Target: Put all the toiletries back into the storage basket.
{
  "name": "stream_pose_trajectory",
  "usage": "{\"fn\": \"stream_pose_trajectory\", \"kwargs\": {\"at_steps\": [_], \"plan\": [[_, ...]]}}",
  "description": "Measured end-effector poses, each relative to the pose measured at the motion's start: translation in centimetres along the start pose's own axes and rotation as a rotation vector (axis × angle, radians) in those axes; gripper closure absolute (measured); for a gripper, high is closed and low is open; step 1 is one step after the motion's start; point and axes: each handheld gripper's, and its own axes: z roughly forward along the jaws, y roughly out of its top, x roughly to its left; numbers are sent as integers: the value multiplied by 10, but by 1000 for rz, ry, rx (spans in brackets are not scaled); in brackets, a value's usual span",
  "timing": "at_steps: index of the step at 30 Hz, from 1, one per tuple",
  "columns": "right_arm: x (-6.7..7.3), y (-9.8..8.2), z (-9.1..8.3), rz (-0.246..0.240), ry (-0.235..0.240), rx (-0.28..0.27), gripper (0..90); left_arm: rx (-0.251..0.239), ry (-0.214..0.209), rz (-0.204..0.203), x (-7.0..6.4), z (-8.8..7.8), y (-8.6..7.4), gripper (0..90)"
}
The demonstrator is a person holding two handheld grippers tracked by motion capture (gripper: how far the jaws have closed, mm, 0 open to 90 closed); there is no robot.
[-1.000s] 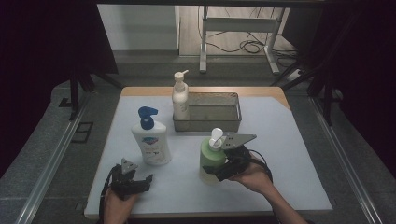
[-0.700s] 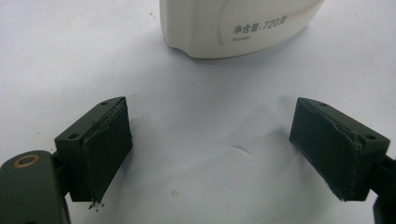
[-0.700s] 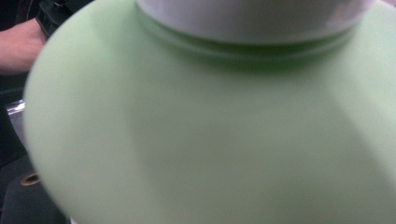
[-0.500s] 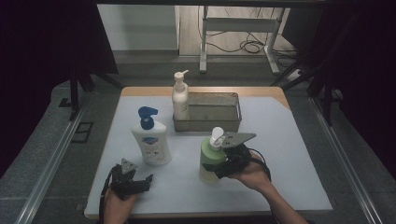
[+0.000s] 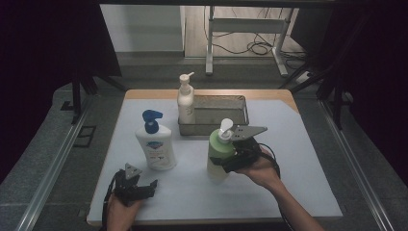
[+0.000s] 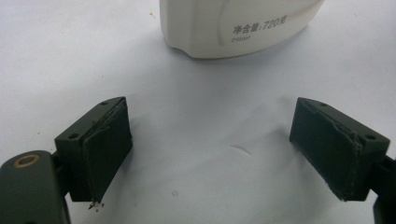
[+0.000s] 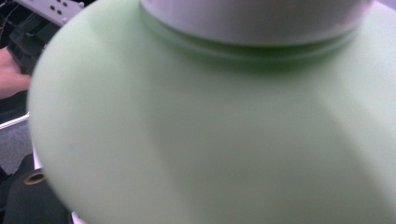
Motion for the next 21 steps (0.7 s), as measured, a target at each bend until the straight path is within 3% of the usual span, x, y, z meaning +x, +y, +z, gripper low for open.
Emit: {"fn": "stream_pose_trajectory", "kwargs": {"at_steps": [16,21], "plan": [[-10,31,7,-23,-64,-10,120,0,0,0,0,0,0,123],[-14,41,9,-9,-76,-24,120,0,0,0,0,0,0,124]]}}
